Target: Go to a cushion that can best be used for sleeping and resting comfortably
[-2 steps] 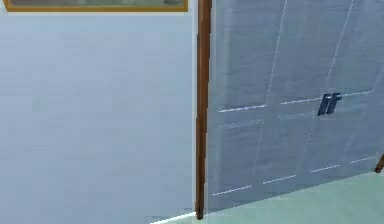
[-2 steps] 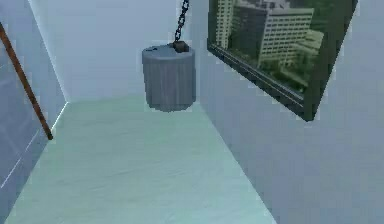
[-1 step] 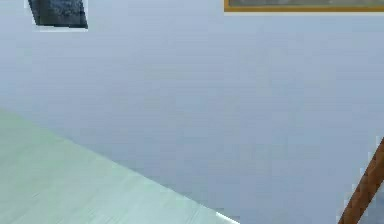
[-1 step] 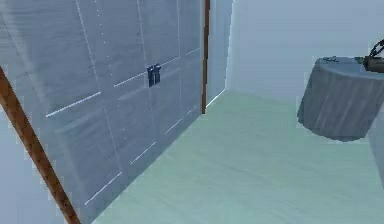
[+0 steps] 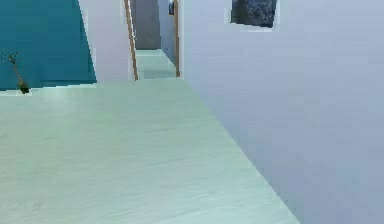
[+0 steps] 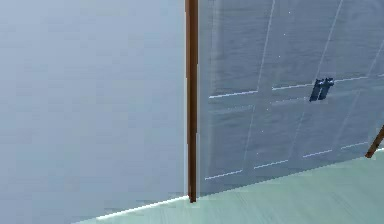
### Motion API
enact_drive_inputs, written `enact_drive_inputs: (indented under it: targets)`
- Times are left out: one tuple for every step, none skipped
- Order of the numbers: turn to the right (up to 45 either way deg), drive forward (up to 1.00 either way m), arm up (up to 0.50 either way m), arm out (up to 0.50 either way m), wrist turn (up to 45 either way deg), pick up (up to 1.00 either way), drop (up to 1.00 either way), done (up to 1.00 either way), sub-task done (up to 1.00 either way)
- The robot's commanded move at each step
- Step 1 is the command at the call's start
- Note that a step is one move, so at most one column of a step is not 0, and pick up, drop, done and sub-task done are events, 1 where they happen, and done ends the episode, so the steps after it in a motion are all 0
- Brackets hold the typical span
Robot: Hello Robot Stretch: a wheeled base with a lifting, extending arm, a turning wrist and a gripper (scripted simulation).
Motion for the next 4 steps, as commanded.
enact_drive_inputs:
  targets:
    - [-9.0,0.00,0.00,0.00,0.0,0.00,0.00,0.00,0.00]
    - [0.0,1.00,0.00,0.00,0.0,0.00,0.00,0.00,0.00]
    - [0.0,1.00,0.00,0.00,0.0,0.00,0.00,0.00,0.00]
    - [0.0,1.00,0.00,0.00,0.0,0.00,0.00,0.00,0.00]
